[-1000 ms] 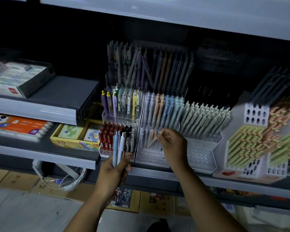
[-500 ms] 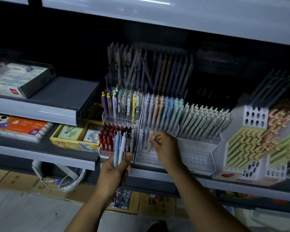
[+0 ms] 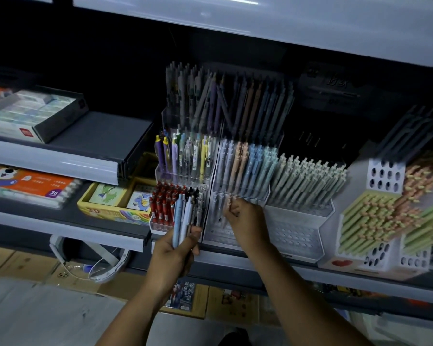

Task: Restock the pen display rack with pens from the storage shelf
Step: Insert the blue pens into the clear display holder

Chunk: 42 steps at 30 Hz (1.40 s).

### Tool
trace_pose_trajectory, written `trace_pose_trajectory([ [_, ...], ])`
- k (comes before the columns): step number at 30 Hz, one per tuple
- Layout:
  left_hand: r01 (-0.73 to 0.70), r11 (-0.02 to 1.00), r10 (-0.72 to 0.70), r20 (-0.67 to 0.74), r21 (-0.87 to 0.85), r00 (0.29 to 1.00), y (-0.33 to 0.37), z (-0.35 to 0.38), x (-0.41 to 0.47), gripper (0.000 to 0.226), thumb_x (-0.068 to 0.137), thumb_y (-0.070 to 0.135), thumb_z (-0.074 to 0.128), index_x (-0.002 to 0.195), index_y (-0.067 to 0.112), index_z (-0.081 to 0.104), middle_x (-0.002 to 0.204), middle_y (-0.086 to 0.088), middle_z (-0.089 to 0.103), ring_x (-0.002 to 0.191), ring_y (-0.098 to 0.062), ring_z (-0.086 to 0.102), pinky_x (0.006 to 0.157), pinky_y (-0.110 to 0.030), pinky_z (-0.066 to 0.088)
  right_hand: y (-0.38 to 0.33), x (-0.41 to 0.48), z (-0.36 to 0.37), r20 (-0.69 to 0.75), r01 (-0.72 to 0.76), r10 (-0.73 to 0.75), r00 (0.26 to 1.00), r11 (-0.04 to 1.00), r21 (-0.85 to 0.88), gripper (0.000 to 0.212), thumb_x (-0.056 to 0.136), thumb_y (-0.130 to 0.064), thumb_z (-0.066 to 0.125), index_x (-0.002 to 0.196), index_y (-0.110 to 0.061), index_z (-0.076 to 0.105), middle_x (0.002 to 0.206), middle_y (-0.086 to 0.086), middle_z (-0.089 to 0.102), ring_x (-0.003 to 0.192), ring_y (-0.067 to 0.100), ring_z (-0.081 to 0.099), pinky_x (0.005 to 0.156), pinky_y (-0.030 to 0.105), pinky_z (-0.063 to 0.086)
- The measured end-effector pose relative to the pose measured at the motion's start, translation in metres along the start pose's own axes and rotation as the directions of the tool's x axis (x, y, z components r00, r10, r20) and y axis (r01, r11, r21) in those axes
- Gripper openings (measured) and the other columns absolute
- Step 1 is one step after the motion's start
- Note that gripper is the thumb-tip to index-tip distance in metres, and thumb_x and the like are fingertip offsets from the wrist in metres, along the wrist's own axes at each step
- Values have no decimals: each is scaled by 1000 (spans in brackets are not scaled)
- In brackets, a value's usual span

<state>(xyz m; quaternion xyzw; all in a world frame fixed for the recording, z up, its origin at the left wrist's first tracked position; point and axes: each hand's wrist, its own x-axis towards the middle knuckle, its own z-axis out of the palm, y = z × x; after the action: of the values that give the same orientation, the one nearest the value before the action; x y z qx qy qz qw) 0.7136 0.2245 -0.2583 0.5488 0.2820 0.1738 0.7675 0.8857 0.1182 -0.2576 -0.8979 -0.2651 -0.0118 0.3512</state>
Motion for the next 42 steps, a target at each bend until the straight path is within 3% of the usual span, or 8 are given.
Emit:
trace_pose_trajectory([
  [6, -26, 998, 24, 42, 54, 999, 5, 1, -3, 35, 100, 27, 64, 84, -4, 62, 60, -17, 50, 43, -18, 32, 46, -25, 25, 3, -14, 0, 33, -68, 65, 997, 992, 103, 23, 91, -19, 76, 110, -10, 68, 99, 6, 71, 86, 16, 65, 77, 30, 55],
  [9, -37, 997, 34, 62, 63, 998, 8, 6, -6, 32, 103, 27, 58, 91, -2, 56, 51, 0, 53, 39, -15, 32, 42, -22, 26, -4, -20, -4, 13, -58, 57, 998, 986, 155, 28, 93, -18, 73, 118, -13, 65, 98, 2, 69, 86, 14, 62, 76, 27, 51],
  [16, -32, 994, 22, 101, 101, 995, 11, 12, -10, 44, 102, 35, 57, 84, -5, 58, 50, -11, 37, 41, -19, 30, 44, -27, 24, -36, -30, -20, 308, -201, 0, 951, 759, 619, 3, 97, -19, 68, 97, -18, 71, 85, 13, 73, 63, 21, 66, 56, 32, 54],
  [21, -68, 989, 50, 141, 129, 989, 13, 18, -11, 31, 103, 20, 56, 89, -7, 57, 47, 2, 47, 40, -13, 32, 41, -23, 27, -39, -34, -22, 317, -202, -23, 948, 727, 656, 9, 95, -20, 71, 87, -15, 70, 66, 1, 68, 59, 18, 61, 54, 31, 51],
  [27, -26, 994, 12, 134, 104, 991, 11, 19, -11, 19, 103, 16, 59, 98, -2, 58, 58, -1, 60, 41, -11, 37, 41, -22, 27, -34, -30, -28, 358, -266, 6, 934, 682, 681, 16, 96, -15, 68, 93, 1, 71, 66, 10, 66, 61, 25, 60, 56, 34, 51],
  [33, 26, 999, -27, 57, 26, 998, 6, 12, -5, 16, 102, 27, 60, 111, 17, 69, 86, -14, 75, 47, -17, 44, 49, -25, 32, -19, -16, -44, 170, -251, 201, 965, 510, 823, 11, 97, -9, 65, 99, -3, 74, 78, 16, 71, 68, 27, 66, 62, 36, 58],
  [37, 45, 998, -47, 53, 37, 997, 0, 6, -1, 18, 98, 30, 64, 98, 12, 64, 62, -7, 51, 43, -15, 30, 45, -23, 25, 1, -8, -50, -25, -176, 303, 953, 617, 767, 8, 93, -5, 71, 91, -11, 74, 77, 10, 76, 68, 25, 72, 67, 35, 63],
  [42, 72, 997, -73, 101, 11, 992, 2, 3, 0, 19, 100, 28, 62, 98, 9, 61, 63, -2, 35, 46, -14, 27, 45, -23, 25, 16, -6, -42, -114, -114, 242, 964, 758, 643, 8, 92, -5, 71, 91, -12, 74, 79, 8, 76, 70, 23, 75, 68, 34, 63],
])
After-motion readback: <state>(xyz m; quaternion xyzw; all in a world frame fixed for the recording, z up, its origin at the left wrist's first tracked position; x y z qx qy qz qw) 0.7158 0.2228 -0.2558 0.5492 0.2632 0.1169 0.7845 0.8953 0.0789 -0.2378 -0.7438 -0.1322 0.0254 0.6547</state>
